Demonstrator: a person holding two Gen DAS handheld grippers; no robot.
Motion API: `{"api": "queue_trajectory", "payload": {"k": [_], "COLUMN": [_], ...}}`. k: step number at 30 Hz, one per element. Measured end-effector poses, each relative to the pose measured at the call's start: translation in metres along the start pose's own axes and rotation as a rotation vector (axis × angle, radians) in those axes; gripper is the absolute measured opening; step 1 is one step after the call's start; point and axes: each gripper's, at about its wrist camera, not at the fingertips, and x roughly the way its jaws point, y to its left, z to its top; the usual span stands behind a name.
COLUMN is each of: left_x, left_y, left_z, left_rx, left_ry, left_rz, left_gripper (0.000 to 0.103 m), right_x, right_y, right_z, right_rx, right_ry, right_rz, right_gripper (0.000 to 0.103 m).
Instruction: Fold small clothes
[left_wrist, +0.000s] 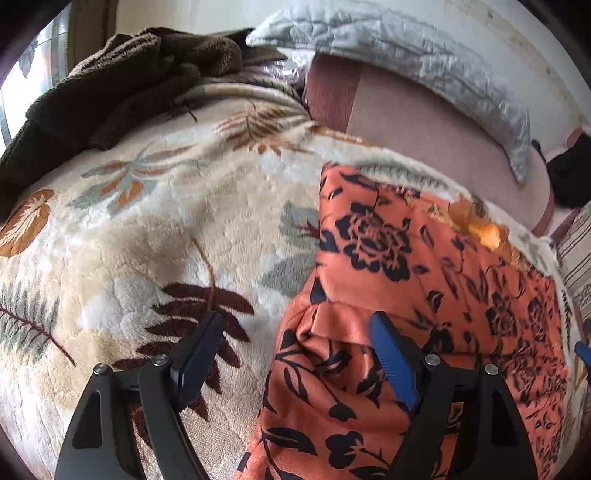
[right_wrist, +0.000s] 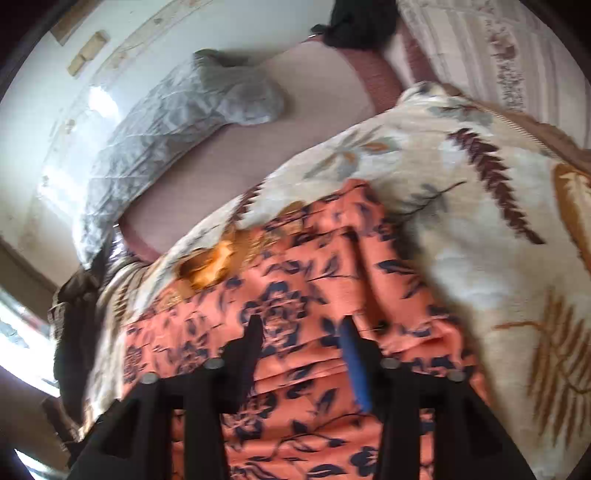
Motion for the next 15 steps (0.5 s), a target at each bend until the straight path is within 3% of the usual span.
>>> {"api": "queue_trajectory", "payload": {"k": [1,2,4,5,9,12,15], "left_x": [0.004,0.002,-0.005,-0.009,-0.021,-0.045,-0.078], "left_y": [0.000,-0.002,-0.005,-0.004,0.003,0.012,0.024], "left_z": [-0.002,-0.003,-0.002,-0.001,-0.004,-0.014,-0.036], "left_rx": [-0.001,0.000,0.003,-0.003,-0.014,-0.001,0.026], "left_ry": [0.001,-0.021,-0.044,-0.058,-0.074,-0.109,-0.143], "left_rz": [0.012,0.021,0.017,0.001,-0.033,-0.084,-0.119], "left_gripper": [0.082,0.082,0.082,0.082,0.082,0.082,0.082], "right_x": [0.007,0.019,0.052,0.058,0.003,-0.055,-0.102], "right_y": [0.002,0.001,-0.024,-0.039,-0.022,-0.019,-0.041], "right_z": [-0.002,-0.005,-0.012,-0.016,-0.014,-0.023,-0.046], "right_rx": [0.005,0.012,0.097,0.170,0.096,0.000,-0.051], "right_ry": [0.010,0.019,0.106,0.121,0.032,-0.027,0.007], "right_rz": [0.051,0.058,-0.061,-0.041,0.030,0.023,0.015], "right_gripper": [0.081,0.081,0.080,0.077,0.076,0.076,0.077]}}
